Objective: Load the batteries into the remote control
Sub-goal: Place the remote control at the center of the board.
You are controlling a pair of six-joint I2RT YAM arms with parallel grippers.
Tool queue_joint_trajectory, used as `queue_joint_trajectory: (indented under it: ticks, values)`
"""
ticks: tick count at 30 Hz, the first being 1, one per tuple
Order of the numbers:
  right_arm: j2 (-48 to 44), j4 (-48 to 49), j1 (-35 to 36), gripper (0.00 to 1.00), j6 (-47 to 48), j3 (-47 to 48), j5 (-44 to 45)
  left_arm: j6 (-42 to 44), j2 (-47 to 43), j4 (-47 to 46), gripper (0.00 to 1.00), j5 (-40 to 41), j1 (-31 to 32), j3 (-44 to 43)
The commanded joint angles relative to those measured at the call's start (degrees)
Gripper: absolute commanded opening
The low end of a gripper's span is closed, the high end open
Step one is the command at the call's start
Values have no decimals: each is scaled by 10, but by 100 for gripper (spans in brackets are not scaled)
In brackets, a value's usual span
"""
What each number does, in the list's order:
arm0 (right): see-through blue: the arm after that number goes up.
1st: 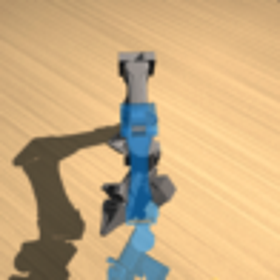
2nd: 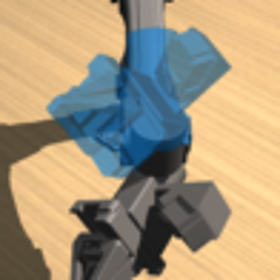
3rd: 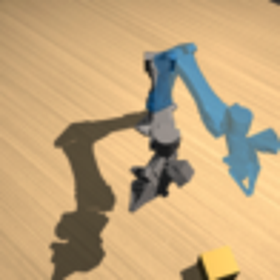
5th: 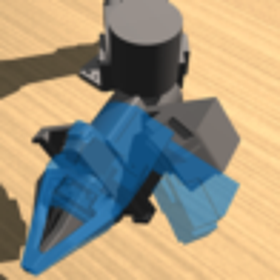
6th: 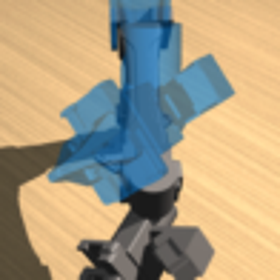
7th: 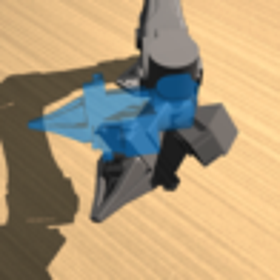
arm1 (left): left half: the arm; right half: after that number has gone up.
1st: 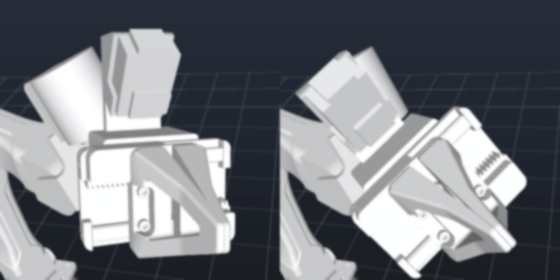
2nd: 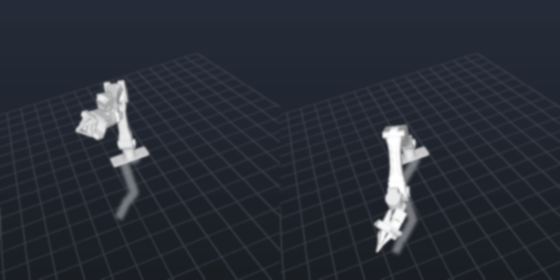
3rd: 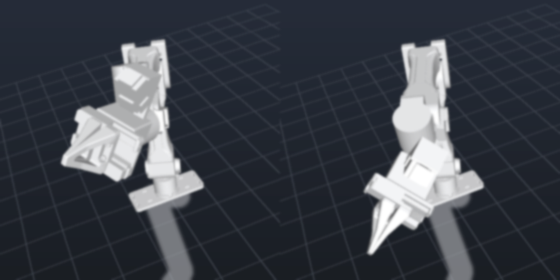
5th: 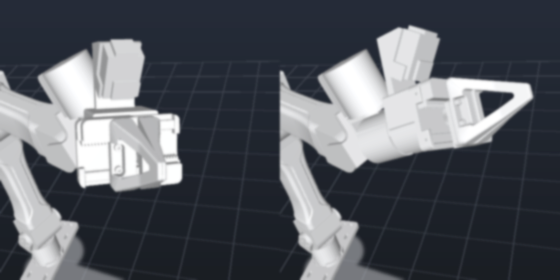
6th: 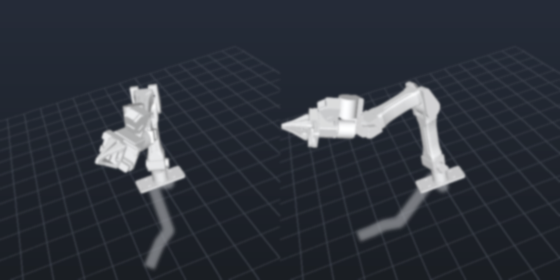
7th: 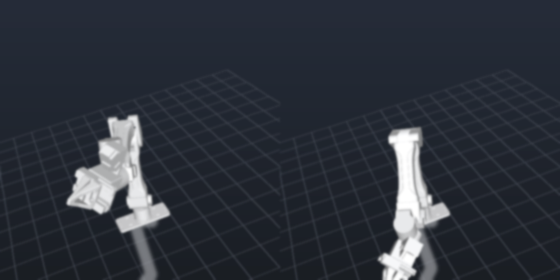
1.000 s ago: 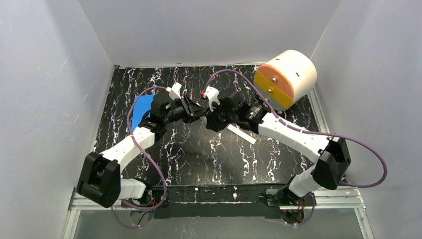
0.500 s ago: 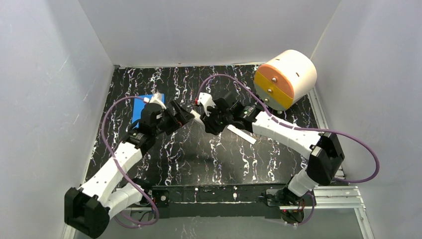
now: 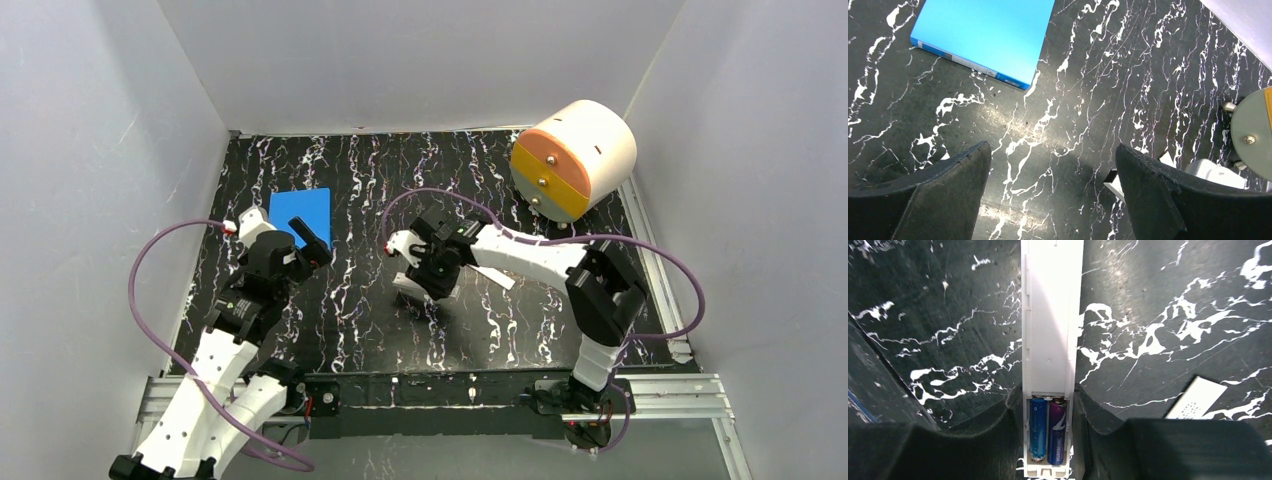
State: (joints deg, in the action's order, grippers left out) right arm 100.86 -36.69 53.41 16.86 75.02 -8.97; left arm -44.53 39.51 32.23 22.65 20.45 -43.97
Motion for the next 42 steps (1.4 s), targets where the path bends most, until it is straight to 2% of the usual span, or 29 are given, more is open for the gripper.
queue_joint_trajectory:
  ticks: [1,7,11,20,35,39,42]
  values:
    - [12,-24,21,20,39,22,18,33,1,31,93,20,-2,-33]
    - [35,-20,52,22,54,8,54,39,9,9,93,-21,-2,-32]
    - [38,-20,61,30,62,-3,57,45,22,5,93,-34,-2,-39]
    - [58,-24,69,43,69,-13,65,55,29,-3,93,-41,-2,-44]
    - [92,-53,86,53,63,10,88,68,30,-2,93,-42,-3,-49]
    - [62,-42,84,65,49,24,85,73,30,-9,97,-56,-4,-51]
    - [34,-22,83,89,28,28,77,82,31,-23,98,-82,-6,-54]
